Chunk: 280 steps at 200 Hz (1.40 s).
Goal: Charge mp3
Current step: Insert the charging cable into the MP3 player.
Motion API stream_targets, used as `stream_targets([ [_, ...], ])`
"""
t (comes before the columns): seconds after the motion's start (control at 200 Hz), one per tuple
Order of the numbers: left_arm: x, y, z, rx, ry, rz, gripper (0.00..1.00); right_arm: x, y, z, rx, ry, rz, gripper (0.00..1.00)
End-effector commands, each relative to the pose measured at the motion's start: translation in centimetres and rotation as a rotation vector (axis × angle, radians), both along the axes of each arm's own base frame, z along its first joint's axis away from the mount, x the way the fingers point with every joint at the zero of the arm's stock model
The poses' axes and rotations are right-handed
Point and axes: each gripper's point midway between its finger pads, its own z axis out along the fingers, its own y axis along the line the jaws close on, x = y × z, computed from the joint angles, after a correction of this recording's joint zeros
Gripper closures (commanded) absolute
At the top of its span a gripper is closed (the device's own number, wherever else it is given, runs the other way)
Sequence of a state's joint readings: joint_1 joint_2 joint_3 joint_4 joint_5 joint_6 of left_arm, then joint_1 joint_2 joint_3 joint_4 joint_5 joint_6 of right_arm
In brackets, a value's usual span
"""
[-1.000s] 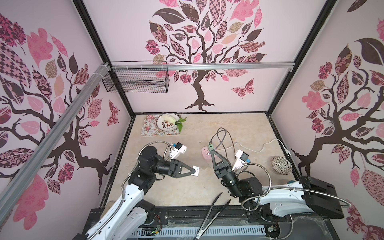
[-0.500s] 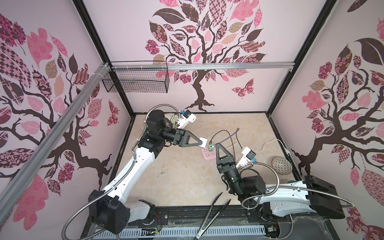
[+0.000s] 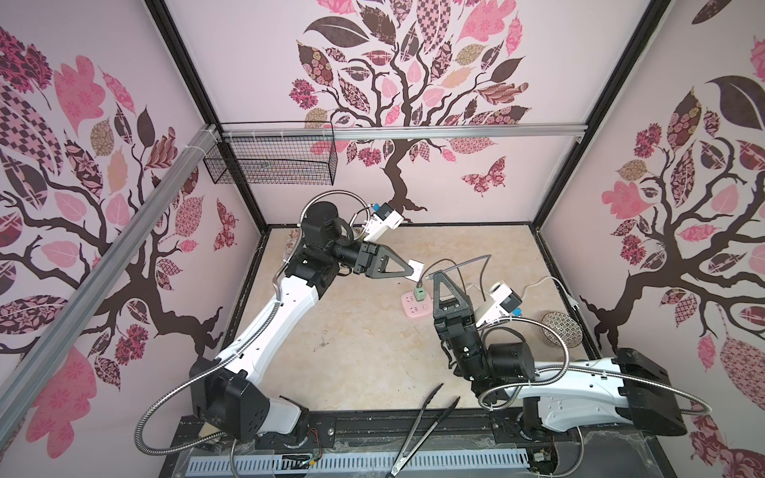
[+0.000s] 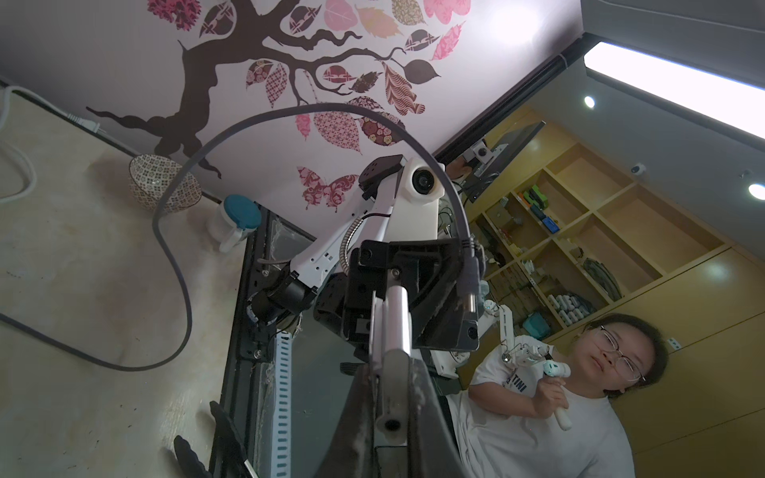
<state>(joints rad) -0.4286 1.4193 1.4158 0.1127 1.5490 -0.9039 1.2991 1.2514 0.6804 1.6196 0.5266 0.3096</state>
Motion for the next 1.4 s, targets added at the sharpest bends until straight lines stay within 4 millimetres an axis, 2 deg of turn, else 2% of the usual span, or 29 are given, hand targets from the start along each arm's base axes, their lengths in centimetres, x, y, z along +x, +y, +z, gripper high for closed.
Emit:
stream_targets([
  [0.0, -0.1, 0.0, 2.9, -0.041, -0.074, 0.028, 1.00, -0.5, -1.6, 1.9, 0.092, -0.053, -0.029, 1.00],
  [0.17, 0.5, -0.2, 4.7, -0.073, -0.090, 0.078, 1.00, -0.5, -1.8, 2.6, 0.086, -0.074, -0.054, 1.00],
  [0.41, 1.6, -0.5, 5.2, -0.085, -0.048, 0.140, 1.00, -0.8, -2.9, 4.1, 0.085, -0.143, -0.095, 1.00],
  [0.52, 1.7, -0.6, 5.9, -0.133, -0.039, 0.179, 1.00, -0.1, -4.0, 4.6, 0.104, -0.152, -0.126, 1.00],
  [0.625, 0.8, 0.6, 8.8, -0.311, -0.022, 0.145, 1.00, 1.6, -5.6, 4.6, 0.155, -0.122, -0.142, 1.00],
  [0.675, 1.4, 0.5, 8.6, -0.323, 0.028, 0.126, 1.00, 2.2, -6.4, 4.7, 0.179, -0.111, -0.153, 1.00],
  [0.76, 1.4, 0.1, 8.3, -0.327, 0.013, 0.125, 1.00, 2.6, -7.0, 5.3, 0.194, -0.132, -0.168, 1.00],
  [0.985, -0.1, 0.7, 8.5, -0.329, 0.000, 0.122, 1.00, 2.0, -7.1, 7.0, 0.196, -0.196, -0.175, 1.00],
  [1.22, 0.1, 0.7, 7.1, -0.350, 0.045, 0.159, 1.00, 1.9, -4.9, 8.1, 0.196, -0.248, -0.110, 1.00],
  [1.396, -0.1, 0.6, 7.6, -0.374, 0.041, 0.160, 1.00, 2.0, -3.6, 8.2, 0.202, -0.258, -0.057, 1.00],
])
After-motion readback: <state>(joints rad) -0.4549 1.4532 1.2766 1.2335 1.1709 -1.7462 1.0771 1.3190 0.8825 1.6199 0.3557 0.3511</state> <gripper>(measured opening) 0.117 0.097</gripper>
